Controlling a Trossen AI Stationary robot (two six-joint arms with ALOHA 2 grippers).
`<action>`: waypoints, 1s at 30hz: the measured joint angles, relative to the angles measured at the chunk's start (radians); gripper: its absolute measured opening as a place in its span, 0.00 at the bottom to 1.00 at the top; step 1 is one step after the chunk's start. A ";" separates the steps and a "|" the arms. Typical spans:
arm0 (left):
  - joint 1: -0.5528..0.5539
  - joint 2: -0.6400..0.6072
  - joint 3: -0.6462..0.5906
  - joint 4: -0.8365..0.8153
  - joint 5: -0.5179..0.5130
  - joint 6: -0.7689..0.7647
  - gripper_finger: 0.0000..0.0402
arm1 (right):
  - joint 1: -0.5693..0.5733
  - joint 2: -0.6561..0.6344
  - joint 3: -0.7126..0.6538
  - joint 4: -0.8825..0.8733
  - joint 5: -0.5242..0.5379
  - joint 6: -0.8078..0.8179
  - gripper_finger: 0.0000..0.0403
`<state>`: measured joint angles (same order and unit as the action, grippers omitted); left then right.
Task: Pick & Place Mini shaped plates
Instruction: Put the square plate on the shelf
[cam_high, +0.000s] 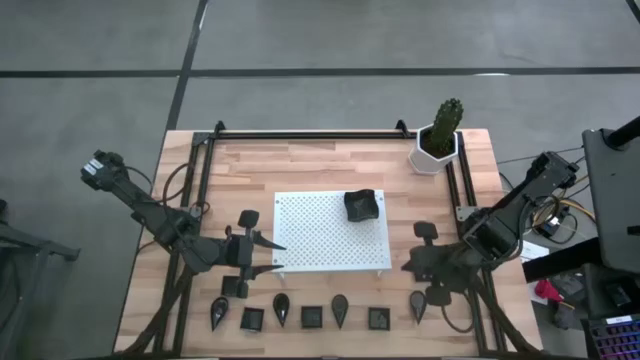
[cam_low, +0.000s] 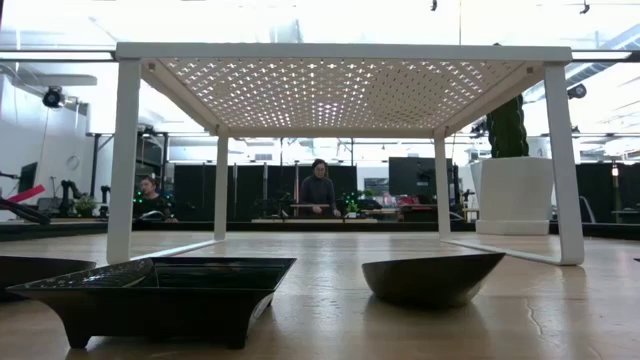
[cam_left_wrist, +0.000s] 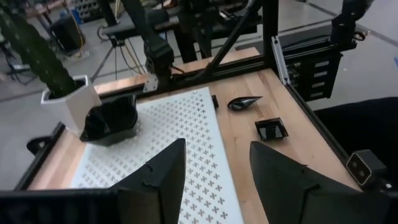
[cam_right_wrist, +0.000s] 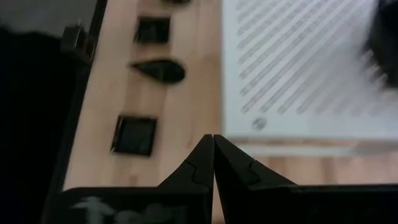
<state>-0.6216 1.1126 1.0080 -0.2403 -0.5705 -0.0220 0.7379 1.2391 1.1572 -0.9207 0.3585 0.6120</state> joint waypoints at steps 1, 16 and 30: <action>0.001 0.000 0.000 0.003 0.000 0.009 0.44 | 0.009 0.009 0.000 -0.009 -0.009 0.021 0.02; 0.007 0.038 0.000 0.069 0.000 0.093 0.44 | 0.080 0.257 -0.024 -0.094 -0.125 0.233 0.03; 0.007 0.077 0.000 0.094 0.001 0.122 0.44 | 0.179 0.453 -0.062 -0.186 -0.112 0.265 0.27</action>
<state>-0.6144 1.1896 1.0080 -0.1459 -0.5697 0.1000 0.9171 1.6918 1.0948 -1.1064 0.2463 0.8767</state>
